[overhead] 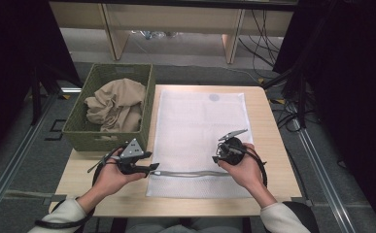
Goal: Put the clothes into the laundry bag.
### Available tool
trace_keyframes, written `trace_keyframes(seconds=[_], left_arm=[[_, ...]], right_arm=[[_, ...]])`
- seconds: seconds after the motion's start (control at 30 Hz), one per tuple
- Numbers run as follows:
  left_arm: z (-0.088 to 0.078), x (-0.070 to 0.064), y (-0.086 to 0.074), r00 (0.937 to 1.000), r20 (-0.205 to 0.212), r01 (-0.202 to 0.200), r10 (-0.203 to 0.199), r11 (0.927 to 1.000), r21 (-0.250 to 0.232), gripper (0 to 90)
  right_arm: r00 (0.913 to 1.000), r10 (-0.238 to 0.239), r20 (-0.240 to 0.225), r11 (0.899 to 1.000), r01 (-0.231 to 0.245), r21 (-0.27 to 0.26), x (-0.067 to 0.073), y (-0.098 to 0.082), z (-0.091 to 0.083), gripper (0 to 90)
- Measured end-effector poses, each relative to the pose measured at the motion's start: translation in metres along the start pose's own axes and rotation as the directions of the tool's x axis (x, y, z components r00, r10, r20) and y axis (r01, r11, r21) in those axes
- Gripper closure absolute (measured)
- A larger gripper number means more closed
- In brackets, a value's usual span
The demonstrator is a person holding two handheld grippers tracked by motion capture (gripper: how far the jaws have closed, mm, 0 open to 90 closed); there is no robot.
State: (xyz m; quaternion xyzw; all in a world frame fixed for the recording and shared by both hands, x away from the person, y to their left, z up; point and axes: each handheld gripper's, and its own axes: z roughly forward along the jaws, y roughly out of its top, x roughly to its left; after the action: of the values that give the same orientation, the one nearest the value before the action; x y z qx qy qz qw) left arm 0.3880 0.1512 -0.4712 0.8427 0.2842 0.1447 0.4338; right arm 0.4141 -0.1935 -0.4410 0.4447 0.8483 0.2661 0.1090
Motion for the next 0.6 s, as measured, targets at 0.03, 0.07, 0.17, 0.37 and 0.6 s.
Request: trace_keyframes(seconds=[0.03, 0.07, 0.17, 0.37, 0.6], left_arm=[[0.0, -0.001, 0.0, 1.0, 0.004, 0.005, -0.005, 1.0, 0.003, 46.9], [0.0, 0.0, 0.001, 0.9999, 0.007, -0.013, 0.012, 0.9999, 0.002, 46.9], [0.001, -0.001, 0.0, 0.9999, 0.008, 0.01, -0.01, 0.9999, -0.009, 46.9], [0.0, -0.001, 0.0, 1.0, 0.005, -0.003, 0.003, 1.0, 0.003, 46.9], [0.0, -0.001, 0.0, 1.0, 0.009, -0.002, 0.002, 1.0, 0.008, 46.9]], right_arm=[[1.0, 0.0, 0.0, 1.0, 0.0, 0.0, 0.0, 0.0, 0.0, 63.7], [0.9996, -0.029, -0.003, 1.0, 0.029, -0.01, -0.002, 0.0, 0.002, 63.6], [0.999, -0.044, -0.002, 0.999, 0.044, 0.004, 0.001, -0.001, 0.006, 62.9], [0.9982, -0.055, -0.022, 0.998, 0.056, 0.032, 0.007, -0.002, 0.014, 60.6], [0.9964, -0.074, -0.041, 0.995, 0.077, 0.056, 0.015, -0.003, 0.021, 57.1]])
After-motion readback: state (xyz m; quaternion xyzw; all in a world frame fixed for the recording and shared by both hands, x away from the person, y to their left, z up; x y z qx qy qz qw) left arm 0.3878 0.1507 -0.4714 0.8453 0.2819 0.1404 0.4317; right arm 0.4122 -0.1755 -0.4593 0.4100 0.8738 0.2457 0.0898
